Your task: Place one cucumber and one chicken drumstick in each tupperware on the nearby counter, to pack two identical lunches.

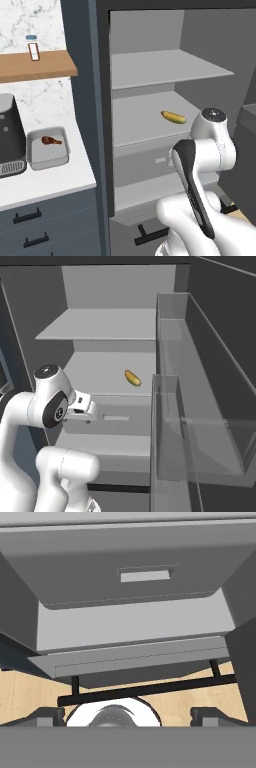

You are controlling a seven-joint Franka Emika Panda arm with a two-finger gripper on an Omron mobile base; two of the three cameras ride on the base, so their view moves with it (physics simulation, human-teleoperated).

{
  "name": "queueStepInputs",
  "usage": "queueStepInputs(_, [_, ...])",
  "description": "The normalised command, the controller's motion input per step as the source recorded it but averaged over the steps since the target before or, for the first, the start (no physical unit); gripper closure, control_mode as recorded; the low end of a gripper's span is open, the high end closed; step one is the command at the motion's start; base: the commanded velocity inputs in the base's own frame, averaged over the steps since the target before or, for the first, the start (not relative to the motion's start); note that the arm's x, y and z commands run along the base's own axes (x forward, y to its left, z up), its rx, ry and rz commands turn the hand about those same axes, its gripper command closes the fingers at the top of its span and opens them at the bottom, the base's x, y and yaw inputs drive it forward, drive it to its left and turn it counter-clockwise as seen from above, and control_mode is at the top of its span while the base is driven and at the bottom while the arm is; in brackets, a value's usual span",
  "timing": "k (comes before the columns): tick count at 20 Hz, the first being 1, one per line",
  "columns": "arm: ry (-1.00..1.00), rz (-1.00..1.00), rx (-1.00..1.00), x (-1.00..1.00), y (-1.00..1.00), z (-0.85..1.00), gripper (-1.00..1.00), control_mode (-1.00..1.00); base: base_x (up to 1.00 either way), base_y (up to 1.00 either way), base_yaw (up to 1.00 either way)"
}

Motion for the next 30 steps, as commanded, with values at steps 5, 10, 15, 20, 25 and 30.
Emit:
queueStepInputs(5, [-0.14,0.02,-0.02,0.18,-0.02,0.04,-1.0,-1.0,0.0,0.0,0.0])
queueStepInputs(10, [-0.29,0.05,-0.03,0.63,-0.29,0.04,-1.0,-1.0,0.0,0.0,0.0])
queueStepInputs(15, [-0.25,0.01,0.0,0.86,-0.41,0.26,-1.0,-1.0,0.0,0.0,0.0])
queueStepInputs(20, [-0.2,0.0,0.0,0.4,-0.21,0.5,-1.0,-1.0,0.0,0.0,0.0])
queueStepInputs(25, [0.02,0.0,0.0,0.54,-0.19,0.33,-1.0,-1.0,0.0,0.0,0.0])
queueStepInputs(30, [0.08,0.0,0.01,0.78,-0.59,0.0,-1.0,-1.0,0.0,0.0,0.0])
